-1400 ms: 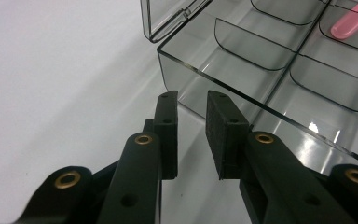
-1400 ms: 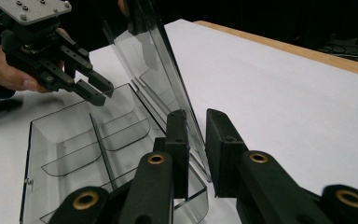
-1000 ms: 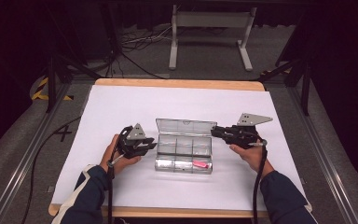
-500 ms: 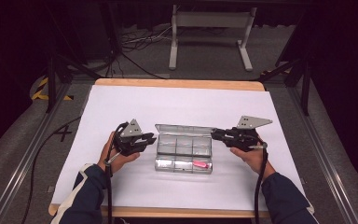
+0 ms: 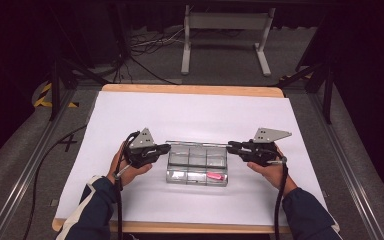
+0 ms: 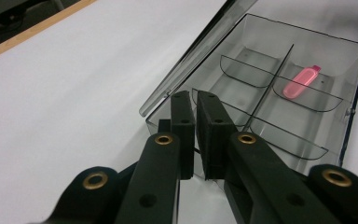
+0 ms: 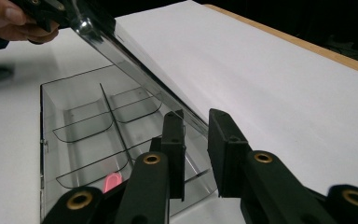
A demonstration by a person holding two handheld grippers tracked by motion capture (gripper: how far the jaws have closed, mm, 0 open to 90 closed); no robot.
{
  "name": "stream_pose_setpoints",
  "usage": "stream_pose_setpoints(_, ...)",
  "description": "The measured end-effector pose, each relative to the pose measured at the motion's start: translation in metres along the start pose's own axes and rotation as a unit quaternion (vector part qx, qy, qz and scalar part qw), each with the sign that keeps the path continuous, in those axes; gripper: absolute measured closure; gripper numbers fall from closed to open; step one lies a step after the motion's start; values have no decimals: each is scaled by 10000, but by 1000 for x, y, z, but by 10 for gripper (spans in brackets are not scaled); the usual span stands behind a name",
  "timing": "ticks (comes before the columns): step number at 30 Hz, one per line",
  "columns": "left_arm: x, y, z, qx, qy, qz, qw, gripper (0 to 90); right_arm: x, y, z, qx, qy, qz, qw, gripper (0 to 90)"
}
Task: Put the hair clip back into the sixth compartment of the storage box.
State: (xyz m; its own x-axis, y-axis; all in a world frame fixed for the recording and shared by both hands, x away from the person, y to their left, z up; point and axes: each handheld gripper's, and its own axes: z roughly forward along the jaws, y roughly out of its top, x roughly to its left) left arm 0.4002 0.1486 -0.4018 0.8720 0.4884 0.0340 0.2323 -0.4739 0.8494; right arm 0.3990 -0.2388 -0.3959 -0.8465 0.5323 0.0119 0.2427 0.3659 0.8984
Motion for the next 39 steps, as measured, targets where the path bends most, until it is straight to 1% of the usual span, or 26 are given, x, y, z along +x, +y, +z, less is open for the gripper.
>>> stream_pose_setpoints(2, -1, 1, -1, -65, -5, 49, 10000, 893, 2, 0, -1, 14, -4, -20, 10000, 773)
stream_pose_setpoints(4, -2, 1, -1, -93, -13, 27, 10000, 899, 3, 0, -1, 50, -2, -43, 10000, 773)
stream_pose_setpoints(9, -2, -1, 0, -65, -81, 11, 9999, 900, 6, -1, -3, 99, -31, -107, 9999, 773)
stream_pose_setpoints(10, -3, -1, 0, -26, -72, 32, 10000, 899, 7, -1, -3, 101, -32, -110, 9999, 774)
stream_pose_setpoints(16, -4, -2, 0, -20, -99, -17, 9999, 899, 12, -3, -6, 253, -60, -96, 9996, 777)
stream_pose_setpoints(18, -4, -2, -1, -30, -90, -24, 10000, 897, 13, -4, -8, 266, -45, -112, 9996, 785)
stream_pose_setpoints(20, -5, -3, -2, -30, -109, -30, 9999, 897, 14, -5, -11, 336, -98, -70, 9994, 802)
stream_pose_setpoints(25, -6, -4, -1, 12, -115, -10, 9999, 897, 17, -9, -11, 408, 1, -86, 9991, 862)
stream_pose_setpoints(27, -7, -4, -1, 13, -127, 3, 9999, 897, 19, -9, -10, 391, -4, -106, 9992, 888)
stream_pose_setpoints(29, -7, -5, -1, 35, -137, 11, 9999, 897, 21, -8, -9, 391, -1, -125, 9992, 893)
stream_pose_setpoints(30, -7, -5, -2, 32, -143, 15, 9999, 898, 22, -8, -9, 393, -53, -127, 9991, 898)
stream_pose_setpoints(32, -7, -5, -2, 38, -148, 19, 9999, 896, 22, -7, -9, 373, -13, -98, 9993, 899)
stream_pose_setpoints(34, -8, -6, -2, 44, -144, 20, 9999, 895, 22, -7, -9, 357, -20, -77, 9993, 899)
stream_pose_setpoints(37, -8, -7, -3, 61, -141, 17, 9999, 895, 24, -8, -8, 385, 13, -87, 9992, 899)
stream_pose_setpoints(39, -9, -7, -3, 93, -142, 39, 9998, 896, 26, -8, -6, 453, 34, -108, 9989, 899)
